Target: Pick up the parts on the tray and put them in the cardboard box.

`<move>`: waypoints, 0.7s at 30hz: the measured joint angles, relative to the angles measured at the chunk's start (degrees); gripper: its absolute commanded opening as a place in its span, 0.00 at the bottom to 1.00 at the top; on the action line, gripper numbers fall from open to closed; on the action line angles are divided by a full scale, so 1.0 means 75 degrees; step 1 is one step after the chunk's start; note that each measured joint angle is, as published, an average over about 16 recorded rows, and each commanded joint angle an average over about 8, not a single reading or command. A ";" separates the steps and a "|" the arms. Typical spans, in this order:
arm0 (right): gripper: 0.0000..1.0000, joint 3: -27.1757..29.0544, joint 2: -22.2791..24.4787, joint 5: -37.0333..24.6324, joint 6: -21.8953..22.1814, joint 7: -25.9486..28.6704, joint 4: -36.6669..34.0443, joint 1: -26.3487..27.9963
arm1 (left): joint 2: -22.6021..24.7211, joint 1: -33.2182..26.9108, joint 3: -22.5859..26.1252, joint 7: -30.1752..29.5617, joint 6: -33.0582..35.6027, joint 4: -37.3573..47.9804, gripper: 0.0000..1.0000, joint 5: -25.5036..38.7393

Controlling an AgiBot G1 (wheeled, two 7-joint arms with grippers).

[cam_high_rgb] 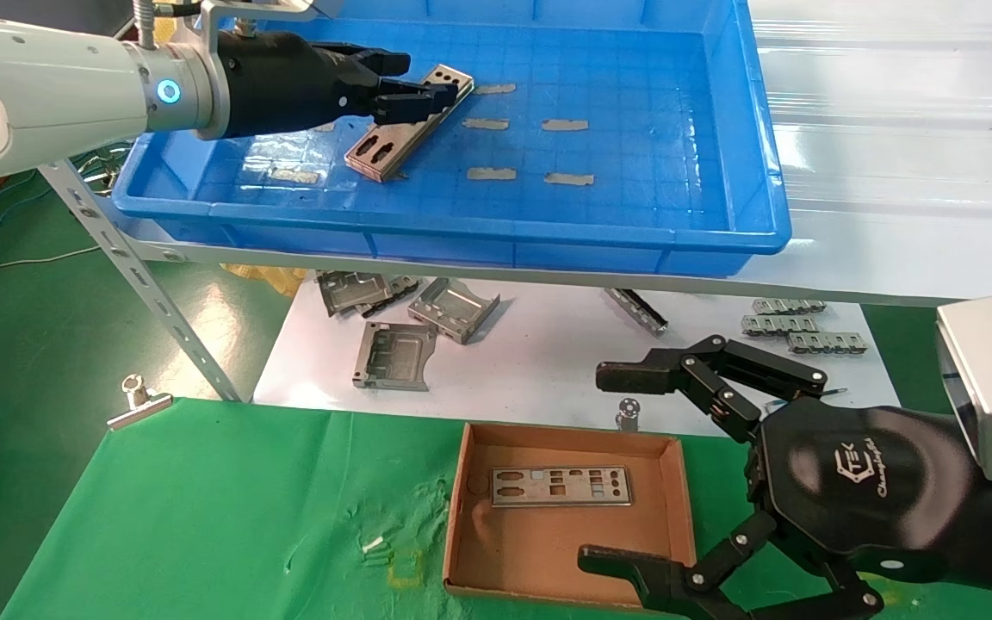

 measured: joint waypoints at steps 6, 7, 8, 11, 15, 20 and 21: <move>1.00 0.0000 0.0000 0.0000 0.0000 0.0000 0.0000 0.0000 | -0.0017 0.0012 0.0021 0.0049 0.0078 -0.0041 1.00 0.0011; 1.00 0.0000 0.0000 0.0000 0.0000 0.0000 0.0000 0.0000 | -0.0019 0.0011 0.0026 0.0053 0.0090 -0.0040 1.00 0.0014; 1.00 0.0000 0.0000 0.0000 0.0000 0.0000 0.0000 0.0000 | -0.0021 0.0011 0.0030 0.0055 0.0102 -0.0038 1.00 0.0018; 1.00 -0.0001 0.0000 0.0000 0.0000 0.0000 0.0000 0.0000 | -0.0025 0.0007 0.0045 0.0052 0.0137 -0.0025 0.95 0.0031; 1.00 -0.0001 0.0000 0.0001 0.0000 0.0000 0.0000 0.0000 | -0.0028 0.0004 0.0061 0.0036 0.0176 -0.0003 0.55 0.0041; 1.00 -0.0001 0.0000 0.0001 0.0000 -0.0001 0.0000 0.0000 | -0.0027 0.0003 0.0073 0.0009 0.0207 0.0019 0.03 0.0047; 1.00 -0.0001 0.0000 0.0001 0.0000 -0.0001 0.0000 0.0000 | -0.0026 0.0004 0.0075 0.0004 0.0211 0.0023 0.00 0.0047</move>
